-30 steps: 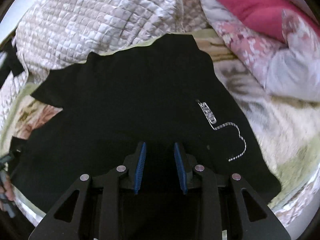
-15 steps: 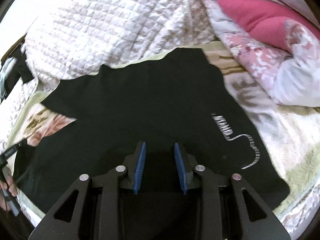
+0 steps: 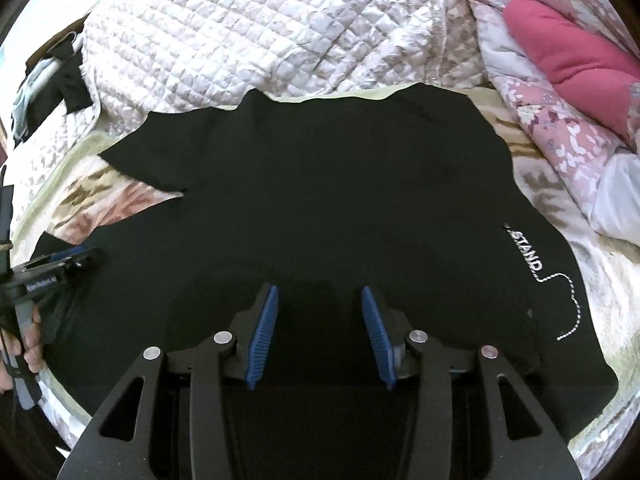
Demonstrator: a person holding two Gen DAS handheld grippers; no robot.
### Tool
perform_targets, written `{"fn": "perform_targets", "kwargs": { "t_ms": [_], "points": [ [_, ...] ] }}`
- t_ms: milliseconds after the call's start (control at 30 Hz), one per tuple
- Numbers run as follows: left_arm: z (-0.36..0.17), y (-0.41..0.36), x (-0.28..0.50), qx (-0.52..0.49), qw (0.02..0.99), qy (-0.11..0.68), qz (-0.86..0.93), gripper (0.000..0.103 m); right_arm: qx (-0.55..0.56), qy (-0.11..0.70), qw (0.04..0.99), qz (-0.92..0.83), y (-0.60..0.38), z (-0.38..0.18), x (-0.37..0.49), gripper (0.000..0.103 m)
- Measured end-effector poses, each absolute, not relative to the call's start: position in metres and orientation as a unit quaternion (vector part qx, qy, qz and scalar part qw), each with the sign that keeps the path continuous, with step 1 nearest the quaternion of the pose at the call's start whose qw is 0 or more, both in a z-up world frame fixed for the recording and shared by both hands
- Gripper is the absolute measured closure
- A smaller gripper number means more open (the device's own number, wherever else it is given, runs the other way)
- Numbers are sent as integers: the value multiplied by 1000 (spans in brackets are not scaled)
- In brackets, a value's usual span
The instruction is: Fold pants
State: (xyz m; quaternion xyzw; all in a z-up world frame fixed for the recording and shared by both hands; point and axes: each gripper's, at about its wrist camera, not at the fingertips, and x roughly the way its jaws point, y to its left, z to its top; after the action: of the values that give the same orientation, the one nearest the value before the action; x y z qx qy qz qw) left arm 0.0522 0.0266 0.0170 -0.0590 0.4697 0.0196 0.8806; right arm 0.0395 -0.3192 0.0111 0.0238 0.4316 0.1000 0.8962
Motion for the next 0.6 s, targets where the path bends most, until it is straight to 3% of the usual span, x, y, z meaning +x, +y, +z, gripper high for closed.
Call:
{"fn": "perform_targets", "kwargs": {
  "t_ms": [133,167,233,600],
  "points": [
    [15,63,43,-95,869,480,79,37,26,427,900,87,-326,14,37,59],
    [15,73,38,-83,865,480,123,49,29,426,900,83,-329,14,37,59],
    [20,88,28,-96,872,463,130,59,41,426,901,72,-335,15,38,59],
    [35,110,14,-86,883,419,193,59,74,408,910,-14,-373,24,33,59]
  ]
}}
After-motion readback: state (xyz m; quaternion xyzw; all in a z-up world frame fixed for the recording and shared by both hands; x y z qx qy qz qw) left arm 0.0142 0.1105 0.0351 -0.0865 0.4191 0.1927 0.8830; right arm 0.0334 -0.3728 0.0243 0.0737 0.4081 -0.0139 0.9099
